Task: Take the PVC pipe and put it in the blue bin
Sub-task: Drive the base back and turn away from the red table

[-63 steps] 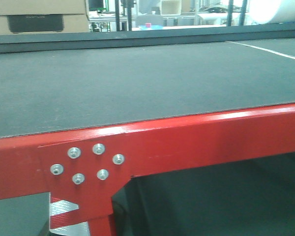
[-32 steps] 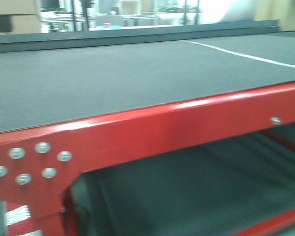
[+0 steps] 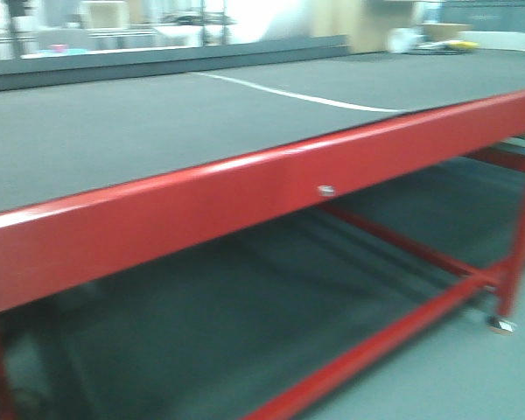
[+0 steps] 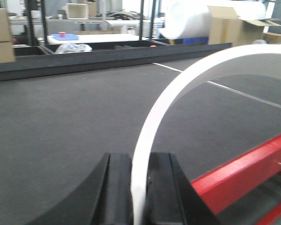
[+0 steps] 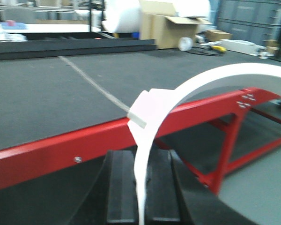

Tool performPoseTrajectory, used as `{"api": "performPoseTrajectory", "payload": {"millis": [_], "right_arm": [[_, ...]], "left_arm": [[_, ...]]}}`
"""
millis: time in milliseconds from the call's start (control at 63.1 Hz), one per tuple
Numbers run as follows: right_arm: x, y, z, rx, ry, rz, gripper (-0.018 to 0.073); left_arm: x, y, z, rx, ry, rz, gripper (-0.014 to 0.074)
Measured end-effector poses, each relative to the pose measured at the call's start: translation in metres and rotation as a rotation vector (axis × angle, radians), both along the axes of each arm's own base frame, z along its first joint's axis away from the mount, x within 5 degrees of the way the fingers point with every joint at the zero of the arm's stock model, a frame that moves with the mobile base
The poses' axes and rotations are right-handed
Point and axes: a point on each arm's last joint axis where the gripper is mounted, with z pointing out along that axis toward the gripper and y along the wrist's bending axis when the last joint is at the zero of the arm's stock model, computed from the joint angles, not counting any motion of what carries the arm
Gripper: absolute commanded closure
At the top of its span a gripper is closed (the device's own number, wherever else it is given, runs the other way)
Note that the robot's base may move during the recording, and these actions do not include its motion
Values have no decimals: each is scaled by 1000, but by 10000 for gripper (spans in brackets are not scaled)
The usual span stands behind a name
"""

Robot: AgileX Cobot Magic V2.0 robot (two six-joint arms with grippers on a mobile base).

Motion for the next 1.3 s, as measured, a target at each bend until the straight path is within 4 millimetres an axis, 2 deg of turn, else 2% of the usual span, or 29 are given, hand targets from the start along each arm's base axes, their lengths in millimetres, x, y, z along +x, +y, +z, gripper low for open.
{"api": "performPoseTrajectory", "payload": {"millis": [1299], "right_arm": [[0, 0, 0, 0, 0, 0, 727]], "left_arm": [[0, 0, 0, 0, 0, 0, 707]]}}
